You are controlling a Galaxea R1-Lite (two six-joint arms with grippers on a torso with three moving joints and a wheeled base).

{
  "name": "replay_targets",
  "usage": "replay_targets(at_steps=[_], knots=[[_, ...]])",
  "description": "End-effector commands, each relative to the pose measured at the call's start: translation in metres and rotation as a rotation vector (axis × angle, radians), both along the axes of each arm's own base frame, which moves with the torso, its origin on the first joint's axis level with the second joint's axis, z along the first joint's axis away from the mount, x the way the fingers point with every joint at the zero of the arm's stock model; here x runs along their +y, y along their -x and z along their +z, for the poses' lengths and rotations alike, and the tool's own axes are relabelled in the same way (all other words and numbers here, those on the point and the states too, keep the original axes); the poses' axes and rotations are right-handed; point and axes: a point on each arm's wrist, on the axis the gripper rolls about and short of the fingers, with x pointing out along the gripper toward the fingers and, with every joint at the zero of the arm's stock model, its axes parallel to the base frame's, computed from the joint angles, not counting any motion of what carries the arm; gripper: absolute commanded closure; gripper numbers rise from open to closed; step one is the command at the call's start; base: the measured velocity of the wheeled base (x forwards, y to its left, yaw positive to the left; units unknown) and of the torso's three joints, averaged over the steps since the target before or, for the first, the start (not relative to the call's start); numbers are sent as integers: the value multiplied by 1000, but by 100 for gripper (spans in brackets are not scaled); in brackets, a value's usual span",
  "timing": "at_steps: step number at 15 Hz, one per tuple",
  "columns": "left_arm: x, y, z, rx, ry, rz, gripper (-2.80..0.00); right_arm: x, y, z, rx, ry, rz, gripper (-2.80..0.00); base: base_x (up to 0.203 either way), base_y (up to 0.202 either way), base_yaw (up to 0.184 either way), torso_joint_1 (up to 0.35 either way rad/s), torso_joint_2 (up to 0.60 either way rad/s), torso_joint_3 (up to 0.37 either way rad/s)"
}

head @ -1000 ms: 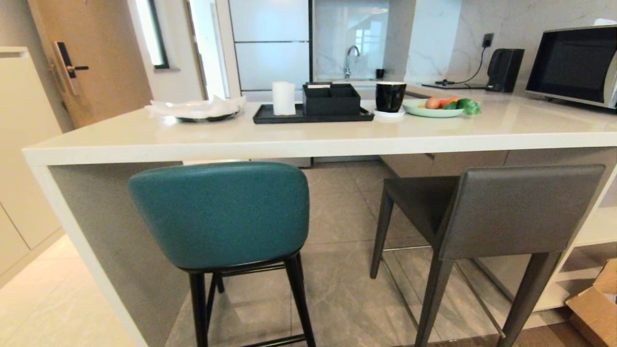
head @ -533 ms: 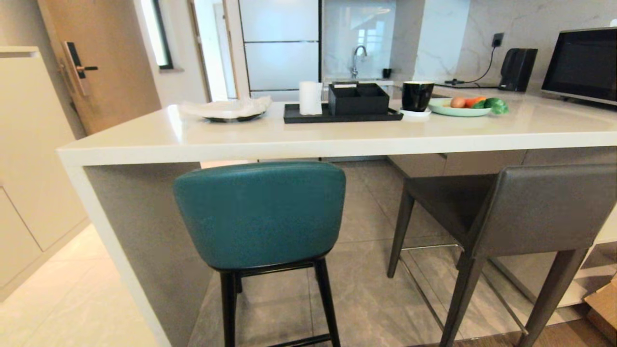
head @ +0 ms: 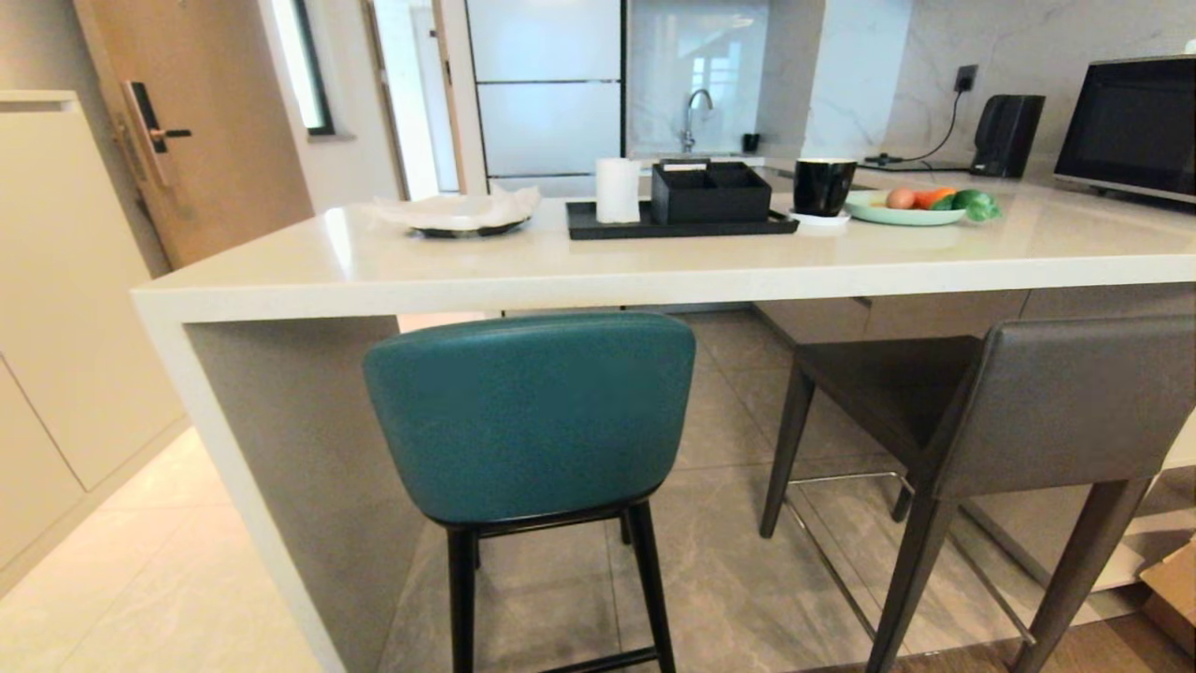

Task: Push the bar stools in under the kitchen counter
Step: Pull the blue chair out from under the dining table

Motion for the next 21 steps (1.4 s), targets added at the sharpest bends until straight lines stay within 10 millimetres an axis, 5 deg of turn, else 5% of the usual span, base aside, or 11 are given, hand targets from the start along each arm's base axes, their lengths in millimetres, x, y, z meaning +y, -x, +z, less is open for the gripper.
replay_targets(at_steps=[1,8,21], knots=[[0,0,0,-2,0,1,0,0,0,0,1,1,0,0,0,0,0,0,0,0],[0,0,0,-2,0,1,0,0,0,0,1,1,0,0,11,0,-1,0,0,1],[0,0,0,-2,0,3,0,0,0,0,1,5,3,0,151,0,1,3,3,2]])
